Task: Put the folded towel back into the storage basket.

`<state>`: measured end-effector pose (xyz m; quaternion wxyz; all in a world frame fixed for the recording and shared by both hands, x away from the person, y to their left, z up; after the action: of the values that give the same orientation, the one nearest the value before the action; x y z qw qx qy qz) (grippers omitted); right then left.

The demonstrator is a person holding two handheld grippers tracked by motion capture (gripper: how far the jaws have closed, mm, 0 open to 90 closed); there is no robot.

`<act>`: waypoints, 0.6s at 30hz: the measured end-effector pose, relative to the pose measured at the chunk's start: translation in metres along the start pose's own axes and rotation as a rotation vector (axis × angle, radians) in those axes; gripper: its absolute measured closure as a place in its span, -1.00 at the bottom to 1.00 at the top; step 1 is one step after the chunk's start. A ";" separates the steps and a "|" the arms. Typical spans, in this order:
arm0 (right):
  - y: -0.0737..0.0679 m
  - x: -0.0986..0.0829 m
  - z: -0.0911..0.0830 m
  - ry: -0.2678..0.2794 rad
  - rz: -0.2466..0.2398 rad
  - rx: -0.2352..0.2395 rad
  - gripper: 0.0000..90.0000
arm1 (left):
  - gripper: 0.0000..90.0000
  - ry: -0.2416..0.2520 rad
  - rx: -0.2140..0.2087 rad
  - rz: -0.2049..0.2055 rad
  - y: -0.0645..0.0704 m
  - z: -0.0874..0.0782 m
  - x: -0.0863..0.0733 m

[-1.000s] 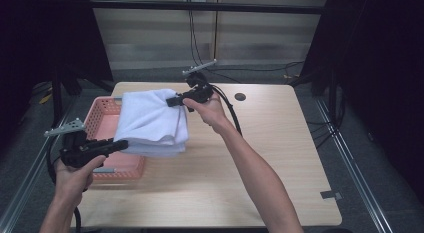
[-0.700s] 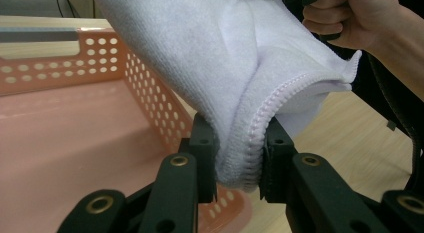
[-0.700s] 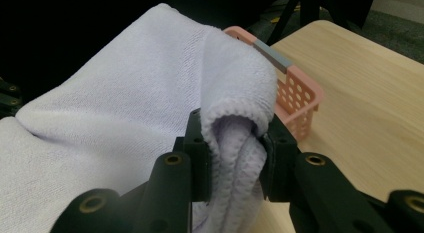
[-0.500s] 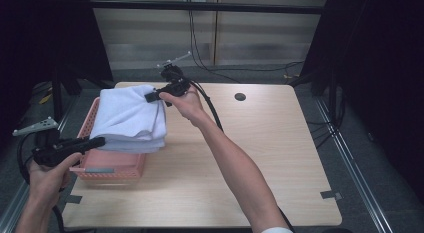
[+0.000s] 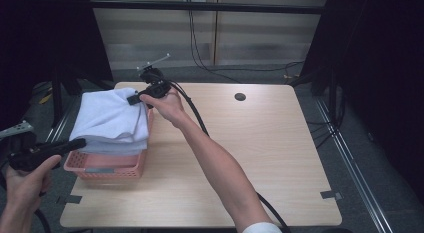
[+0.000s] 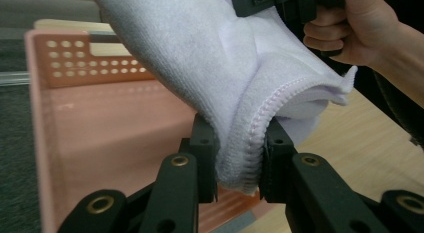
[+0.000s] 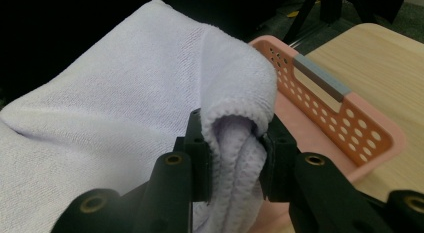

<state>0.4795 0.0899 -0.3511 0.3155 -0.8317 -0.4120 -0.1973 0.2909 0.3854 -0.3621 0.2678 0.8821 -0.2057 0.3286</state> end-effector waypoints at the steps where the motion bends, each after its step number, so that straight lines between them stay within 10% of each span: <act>1: -0.002 0.002 0.002 0.005 -0.002 0.003 0.57 | 0.64 0.006 -0.001 -0.008 -0.002 -0.003 0.000; 18: -0.005 -0.010 0.054 -0.019 0.034 -0.042 0.58 | 0.64 -0.078 0.078 -0.113 -0.038 0.013 -0.029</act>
<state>0.4729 0.1237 -0.3946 0.2973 -0.8470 -0.3965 -0.1925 0.2978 0.4123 -0.4036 0.2433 0.9142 -0.1527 0.2860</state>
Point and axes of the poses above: each handheld gripper's, and its own axes: z roughly forward along the jaws, x roughly out of its top, y roughly to its right, the point moved 1 cm from there along z, roughly forward along the jaws, and after that the axes turned 15 degrees about -y, right-handed, at the moved point
